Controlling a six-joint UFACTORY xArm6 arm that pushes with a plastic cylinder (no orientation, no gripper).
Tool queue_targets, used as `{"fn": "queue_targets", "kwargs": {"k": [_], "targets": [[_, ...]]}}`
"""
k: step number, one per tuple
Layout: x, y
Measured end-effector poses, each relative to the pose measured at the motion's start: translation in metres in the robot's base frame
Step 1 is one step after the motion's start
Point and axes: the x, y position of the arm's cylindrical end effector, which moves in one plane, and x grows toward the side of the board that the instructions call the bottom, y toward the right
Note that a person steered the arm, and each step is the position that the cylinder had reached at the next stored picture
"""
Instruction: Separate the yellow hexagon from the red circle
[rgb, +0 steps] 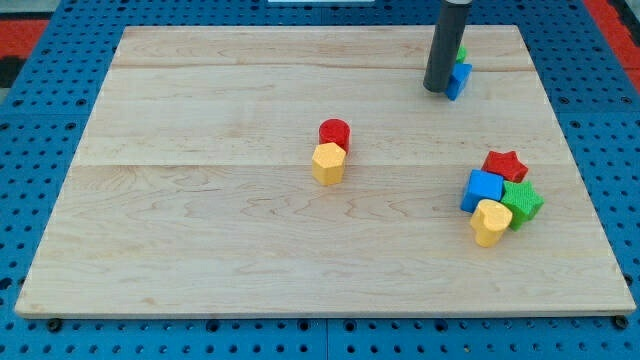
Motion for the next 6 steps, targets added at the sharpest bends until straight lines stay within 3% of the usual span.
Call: {"fn": "queue_targets", "kwargs": {"k": [1, 2, 4, 5, 6], "targets": [[0.005, -0.025], [0.037, -0.072], [0.12, -0.112], [0.188, -0.115], [0.233, -0.076]]}}
